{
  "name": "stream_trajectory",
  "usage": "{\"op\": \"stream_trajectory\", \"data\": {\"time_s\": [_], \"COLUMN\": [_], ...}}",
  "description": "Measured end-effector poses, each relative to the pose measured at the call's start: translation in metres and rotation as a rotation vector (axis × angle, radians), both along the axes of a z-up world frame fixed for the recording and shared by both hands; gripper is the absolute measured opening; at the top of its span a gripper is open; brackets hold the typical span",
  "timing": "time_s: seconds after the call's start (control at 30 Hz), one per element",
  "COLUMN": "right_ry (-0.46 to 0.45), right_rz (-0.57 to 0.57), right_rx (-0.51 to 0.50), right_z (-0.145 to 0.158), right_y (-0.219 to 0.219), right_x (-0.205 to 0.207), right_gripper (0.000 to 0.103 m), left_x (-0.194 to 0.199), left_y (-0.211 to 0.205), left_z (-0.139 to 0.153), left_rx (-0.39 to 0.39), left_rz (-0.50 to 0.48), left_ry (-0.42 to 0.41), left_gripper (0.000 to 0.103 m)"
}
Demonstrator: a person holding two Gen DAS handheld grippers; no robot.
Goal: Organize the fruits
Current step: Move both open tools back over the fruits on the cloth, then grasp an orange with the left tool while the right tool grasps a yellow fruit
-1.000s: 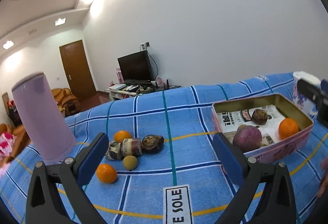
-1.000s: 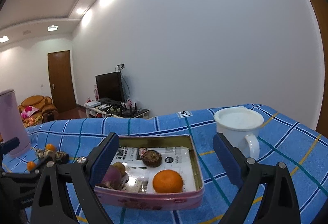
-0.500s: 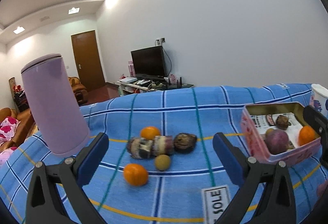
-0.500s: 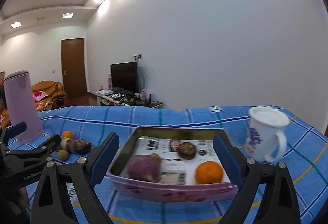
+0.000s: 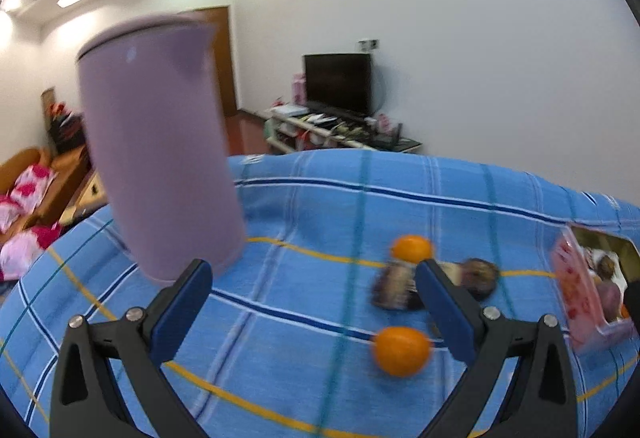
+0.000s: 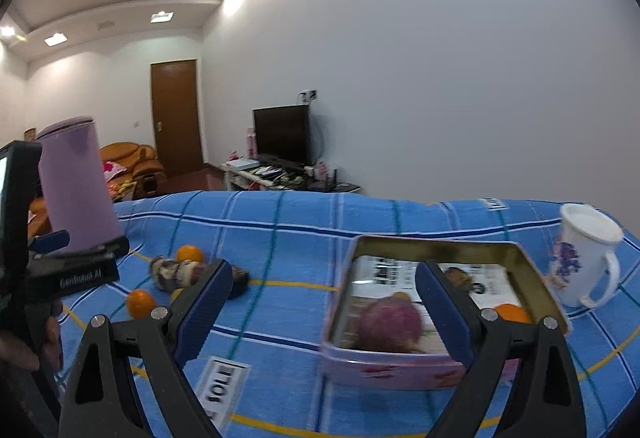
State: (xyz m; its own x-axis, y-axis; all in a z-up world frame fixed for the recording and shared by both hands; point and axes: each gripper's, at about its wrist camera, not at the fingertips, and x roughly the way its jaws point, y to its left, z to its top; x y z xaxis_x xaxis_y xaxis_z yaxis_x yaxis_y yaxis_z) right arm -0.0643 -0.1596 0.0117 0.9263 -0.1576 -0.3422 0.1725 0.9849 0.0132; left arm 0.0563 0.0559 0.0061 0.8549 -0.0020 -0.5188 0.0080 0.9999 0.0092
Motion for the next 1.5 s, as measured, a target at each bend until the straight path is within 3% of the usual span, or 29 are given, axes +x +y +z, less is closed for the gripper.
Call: {"op": "stream_trajectory", "data": {"time_s": [0.2, 0.33, 0.5, 0.7, 0.87, 0.93, 1.0, 1.1, 1.27, 1.5], "right_ry": [0.077, 0.181, 0.202, 0.192, 0.192, 0.200, 0.206, 0.215, 0.233, 0.306], "right_rz": [0.075, 0.133, 0.130, 0.122, 0.136, 0.142, 0.147, 0.152, 0.148, 0.193], "right_rx": [0.000, 0.005, 0.003, 0.051, 0.073, 0.079, 0.084, 0.093, 0.089, 0.104], "right_z": [-0.006, -0.014, -0.018, -0.018, -0.016, -0.017, -0.017, -0.019, -0.020, -0.028], "right_y": [0.027, 0.046, 0.053, 0.042, 0.039, 0.040, 0.040, 0.039, 0.040, 0.049], "right_x": [0.027, 0.047, 0.052, 0.049, 0.049, 0.050, 0.050, 0.051, 0.054, 0.071], "right_gripper": [0.094, 0.094, 0.094, 0.094, 0.094, 0.094, 0.094, 0.094, 0.094, 0.092], "left_x": [0.009, 0.007, -0.002, 0.009, 0.015, 0.016, 0.015, 0.013, 0.014, 0.007], "left_y": [0.032, 0.023, -0.012, -0.033, -0.031, -0.030, -0.035, -0.039, -0.024, 0.017], "left_z": [-0.006, -0.007, -0.013, -0.036, -0.040, -0.041, -0.042, -0.041, -0.039, -0.008], "left_rx": [-0.011, -0.013, 0.059, 0.050, -0.049, -0.097, -0.114, -0.097, -0.141, -0.101], "left_rz": [0.080, -0.030, -0.198, -0.253, -0.310, -0.357, -0.407, -0.409, -0.366, -0.149], "left_ry": [0.027, 0.058, 0.097, 0.212, 0.263, 0.278, 0.292, 0.289, 0.291, 0.091], "left_gripper": [0.103, 0.103, 0.100, 0.082, 0.070, 0.052, 0.043, 0.043, 0.042, 0.041]}}
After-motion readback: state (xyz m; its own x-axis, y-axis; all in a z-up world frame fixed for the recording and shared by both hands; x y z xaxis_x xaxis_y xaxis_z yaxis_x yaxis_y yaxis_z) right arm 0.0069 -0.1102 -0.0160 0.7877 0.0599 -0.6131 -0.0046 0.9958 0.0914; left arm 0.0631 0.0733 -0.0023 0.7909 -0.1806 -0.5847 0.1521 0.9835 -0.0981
